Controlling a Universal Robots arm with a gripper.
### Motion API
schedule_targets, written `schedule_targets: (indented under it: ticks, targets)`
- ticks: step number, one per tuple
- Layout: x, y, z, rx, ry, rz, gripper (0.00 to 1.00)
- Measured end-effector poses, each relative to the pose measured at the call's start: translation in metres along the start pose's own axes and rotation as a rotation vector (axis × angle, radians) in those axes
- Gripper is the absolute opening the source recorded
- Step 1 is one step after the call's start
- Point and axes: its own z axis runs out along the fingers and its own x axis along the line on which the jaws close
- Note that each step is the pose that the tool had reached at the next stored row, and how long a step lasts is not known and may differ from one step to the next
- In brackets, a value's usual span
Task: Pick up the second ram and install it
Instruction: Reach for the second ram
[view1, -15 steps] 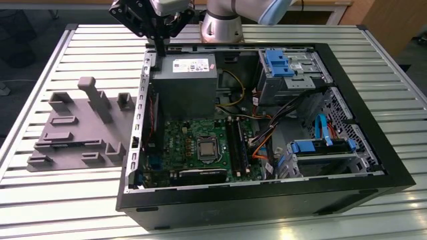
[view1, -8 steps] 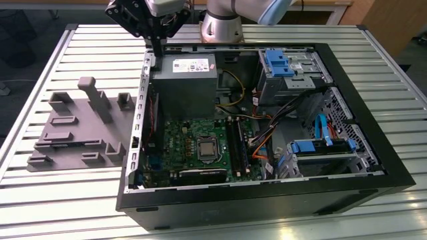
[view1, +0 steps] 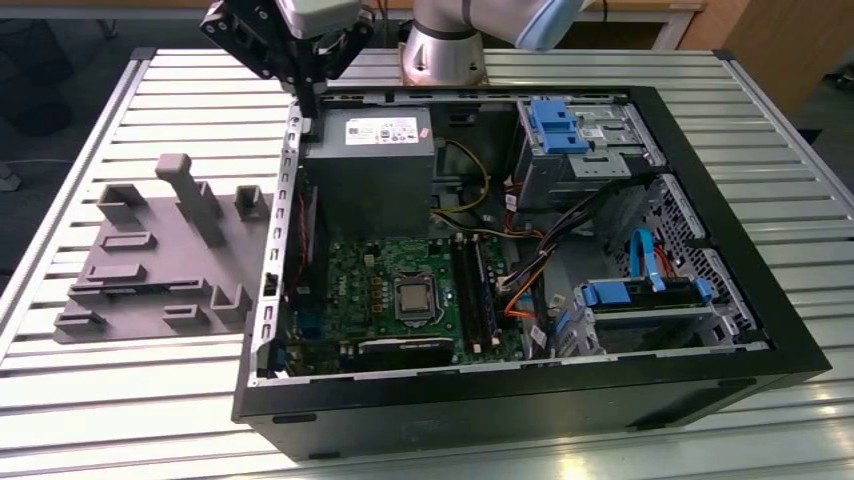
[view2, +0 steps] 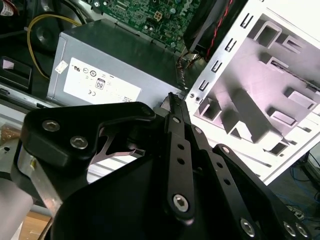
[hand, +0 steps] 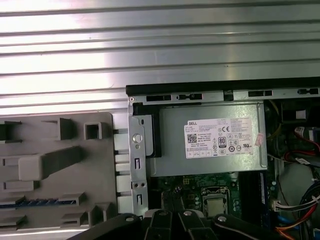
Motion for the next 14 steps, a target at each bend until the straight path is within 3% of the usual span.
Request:
schedule_targets:
  ticks: [14]
  targets:
    - [0.0214,-0.0016,-0.0006,0.0,0.0,0.0,0.13]
